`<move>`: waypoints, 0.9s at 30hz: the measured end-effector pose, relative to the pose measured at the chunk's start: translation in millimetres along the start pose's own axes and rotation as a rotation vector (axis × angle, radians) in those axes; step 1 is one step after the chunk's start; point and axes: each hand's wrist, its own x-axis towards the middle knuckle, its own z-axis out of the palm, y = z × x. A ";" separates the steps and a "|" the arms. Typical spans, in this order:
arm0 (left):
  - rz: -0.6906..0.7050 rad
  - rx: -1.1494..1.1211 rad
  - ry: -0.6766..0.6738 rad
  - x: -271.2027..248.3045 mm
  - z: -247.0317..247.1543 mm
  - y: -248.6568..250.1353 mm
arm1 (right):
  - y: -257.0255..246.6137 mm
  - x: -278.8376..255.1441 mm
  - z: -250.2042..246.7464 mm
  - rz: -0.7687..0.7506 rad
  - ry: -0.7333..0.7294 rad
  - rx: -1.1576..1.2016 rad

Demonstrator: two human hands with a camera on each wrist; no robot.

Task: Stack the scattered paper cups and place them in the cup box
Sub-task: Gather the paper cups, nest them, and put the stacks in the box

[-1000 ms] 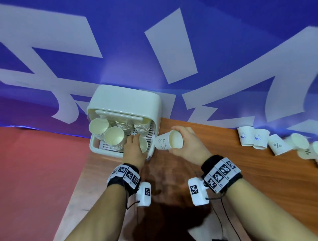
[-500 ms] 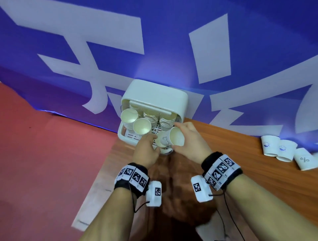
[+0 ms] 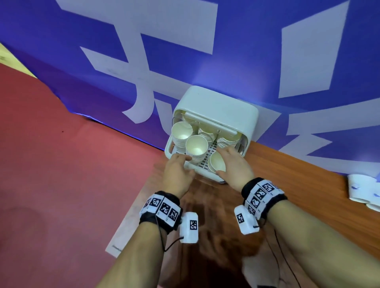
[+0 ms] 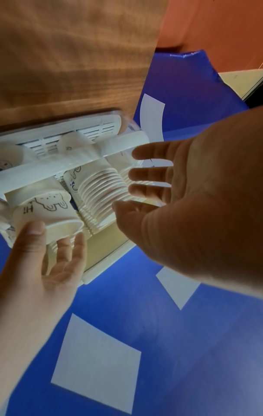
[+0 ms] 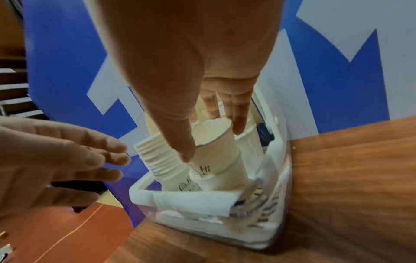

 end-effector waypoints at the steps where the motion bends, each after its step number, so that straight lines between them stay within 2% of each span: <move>1: -0.004 -0.007 0.004 1.0 -0.6 -1.8 | 1.0 2.3 3.2 0.002 -0.005 0.003; 16: -0.036 0.005 -0.010 6.6 -10.3 -5.2 | 9.5 16.4 23.5 0.064 -0.008 -0.020; 27: 0.001 -0.035 -0.025 -12.9 -23.3 22.9 | 8.3 -10.3 -3.9 0.032 0.042 0.106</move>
